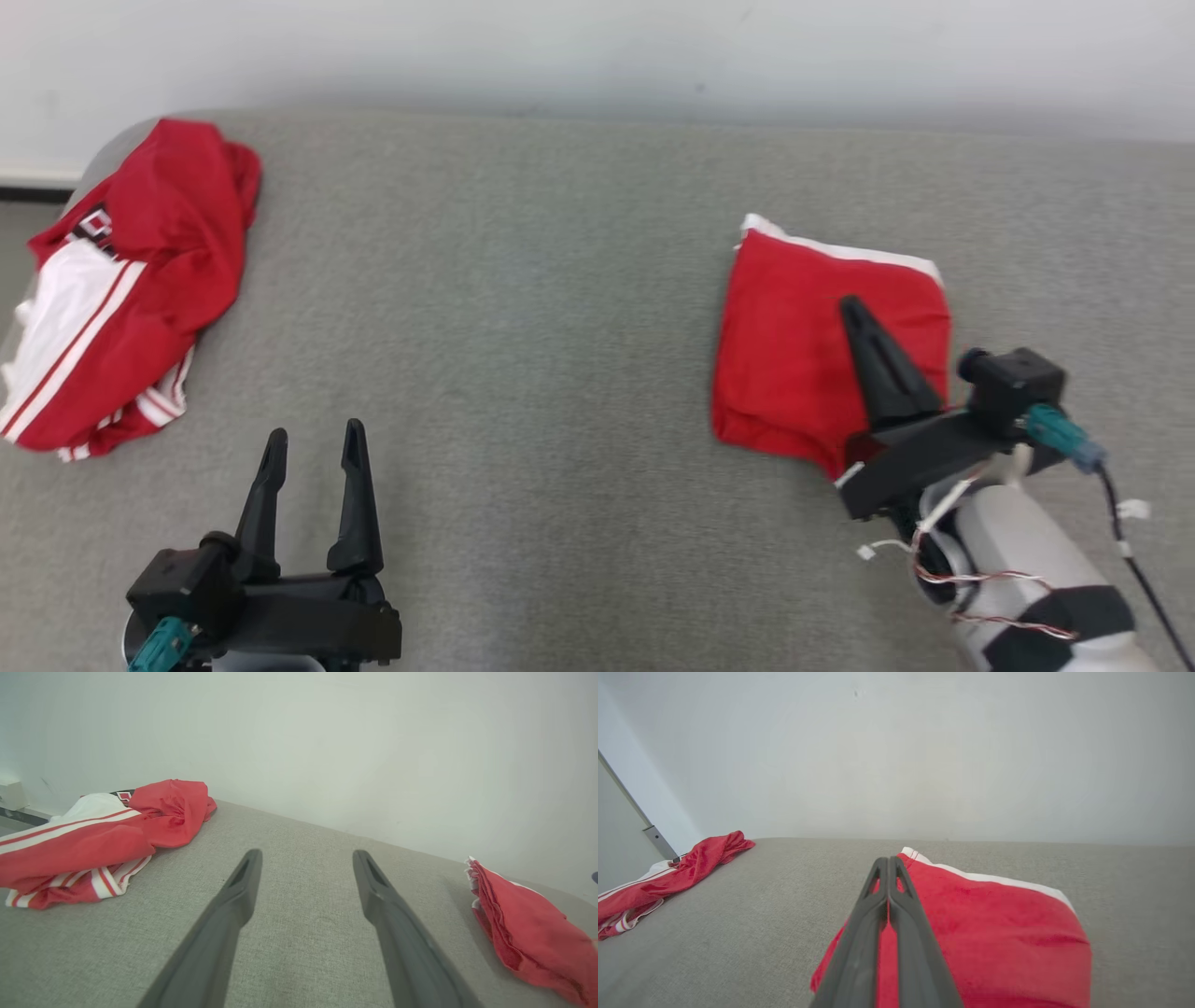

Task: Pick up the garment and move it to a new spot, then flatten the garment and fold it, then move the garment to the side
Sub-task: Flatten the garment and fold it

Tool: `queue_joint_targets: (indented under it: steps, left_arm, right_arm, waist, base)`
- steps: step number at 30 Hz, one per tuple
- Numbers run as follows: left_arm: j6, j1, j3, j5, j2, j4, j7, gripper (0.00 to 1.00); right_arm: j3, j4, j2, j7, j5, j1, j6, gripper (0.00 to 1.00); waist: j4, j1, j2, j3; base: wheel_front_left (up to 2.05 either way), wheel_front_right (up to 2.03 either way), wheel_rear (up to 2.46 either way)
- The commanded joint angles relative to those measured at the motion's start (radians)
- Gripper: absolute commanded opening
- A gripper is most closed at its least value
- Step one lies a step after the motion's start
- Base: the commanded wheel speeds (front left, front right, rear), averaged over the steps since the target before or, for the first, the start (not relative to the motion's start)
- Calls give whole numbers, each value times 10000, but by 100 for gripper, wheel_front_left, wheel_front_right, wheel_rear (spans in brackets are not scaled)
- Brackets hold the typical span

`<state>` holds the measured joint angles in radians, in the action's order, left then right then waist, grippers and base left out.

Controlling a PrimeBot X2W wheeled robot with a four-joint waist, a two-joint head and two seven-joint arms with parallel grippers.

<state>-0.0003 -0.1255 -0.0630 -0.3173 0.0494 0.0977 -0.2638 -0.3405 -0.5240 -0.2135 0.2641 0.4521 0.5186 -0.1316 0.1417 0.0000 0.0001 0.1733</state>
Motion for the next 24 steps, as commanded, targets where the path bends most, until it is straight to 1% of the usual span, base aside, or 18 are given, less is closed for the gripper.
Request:
queue_joint_targets:
  steps: [1,6,11,15,16,17,18,19,24]
  left_arm:
    - [-34,99,59,31,25,33,-10,100]
    - [-90,232,153,301,25,93,-9,100]
    - [-149,449,331,424,24,114,-10,100]
    - [-227,670,530,626,27,124,-10,100]
    - [-258,731,594,685,30,145,-10,100]
    - [-259,797,665,798,27,165,-10,100]
    - [-304,844,706,944,34,183,-9,100]
    - [-323,907,765,1063,41,179,-10,100]
    - [-397,1256,1024,1345,34,90,-10,100]
  right_arm:
    - [48,134,-76,2,-55,-207,20,0]
    - [573,878,-474,2,-335,-880,20,0]
    - [1221,1584,-489,1,-573,-1899,20,0]
    - [1517,2021,-546,2,-784,-2746,20,0]
    - [1579,2093,-569,2,-849,-2938,20,22]
    - [1650,2191,-566,2,-928,-3125,20,37]
    - [1769,2302,-529,2,-984,-3296,20,98]
    - [1887,2406,-442,2,-1027,-3499,20,100]
    - [2380,2908,-129,2,-1266,-4348,20,100]
  waist:
    - [-429,0,-1,-346]
    - [-953,0,-1,-700]
    - [-1352,0,-1,-1004]
    - [-1562,0,-1,-1210]
    - [-1597,0,-1,-1264]
    - [-1623,0,-1,-1321]
    - [-1632,0,-1,-1381]
    - [-1644,0,-1,-1447]
    - [-1645,0,-1,-1687]
  base:
    - [0,0,0]
    - [0,0,0]
    - [0,0,0]
    - [0,0,0]
    - [0,0,0]
    - [0,0,0]
    - [0,0,0]
    - [0,0,0]
    - [0,0,0]
